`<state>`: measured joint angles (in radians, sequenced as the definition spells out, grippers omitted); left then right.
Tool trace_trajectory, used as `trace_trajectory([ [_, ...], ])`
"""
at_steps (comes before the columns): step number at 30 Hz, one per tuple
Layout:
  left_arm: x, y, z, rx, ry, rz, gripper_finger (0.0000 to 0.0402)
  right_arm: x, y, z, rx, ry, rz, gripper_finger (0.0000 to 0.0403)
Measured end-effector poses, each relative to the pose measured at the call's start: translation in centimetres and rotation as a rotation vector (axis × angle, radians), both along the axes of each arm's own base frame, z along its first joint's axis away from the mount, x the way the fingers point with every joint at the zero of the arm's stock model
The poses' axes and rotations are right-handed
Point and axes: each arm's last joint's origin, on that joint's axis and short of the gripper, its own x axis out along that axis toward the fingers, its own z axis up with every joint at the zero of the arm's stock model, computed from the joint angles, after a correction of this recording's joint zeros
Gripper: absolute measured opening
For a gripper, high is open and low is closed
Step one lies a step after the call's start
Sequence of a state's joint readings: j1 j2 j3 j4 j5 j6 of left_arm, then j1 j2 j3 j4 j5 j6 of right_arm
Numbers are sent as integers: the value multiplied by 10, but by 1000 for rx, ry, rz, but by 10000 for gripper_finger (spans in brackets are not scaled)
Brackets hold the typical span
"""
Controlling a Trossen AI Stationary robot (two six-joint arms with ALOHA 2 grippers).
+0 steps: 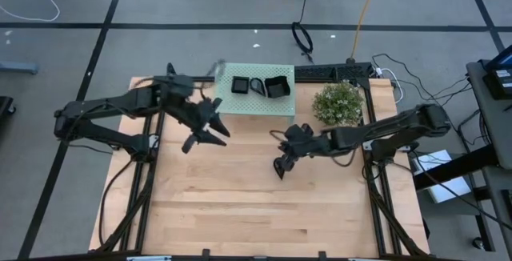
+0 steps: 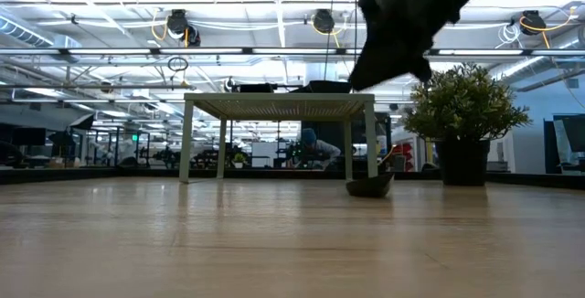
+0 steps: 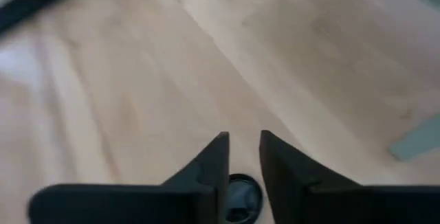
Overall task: Pick & Place Mini shaped plates
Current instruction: Stack the black drop-shaped plate on top of the other black drop-shaped plate on the shelf
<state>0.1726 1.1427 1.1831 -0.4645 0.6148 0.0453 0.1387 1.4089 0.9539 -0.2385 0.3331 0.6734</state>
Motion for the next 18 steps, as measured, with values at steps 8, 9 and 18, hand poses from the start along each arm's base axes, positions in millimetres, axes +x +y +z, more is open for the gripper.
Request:
trace_trajectory([
  [8,46,4,-42,354,34,-23,145,-24,-2,39,109,-151,-6,126],
  [9,53,3,-49,377,50,-40,145,-27,-2,42,113,-160,-8,127],
  [18,110,-11,-126,538,136,-250,145,-63,-5,74,97,-213,114,122],
])
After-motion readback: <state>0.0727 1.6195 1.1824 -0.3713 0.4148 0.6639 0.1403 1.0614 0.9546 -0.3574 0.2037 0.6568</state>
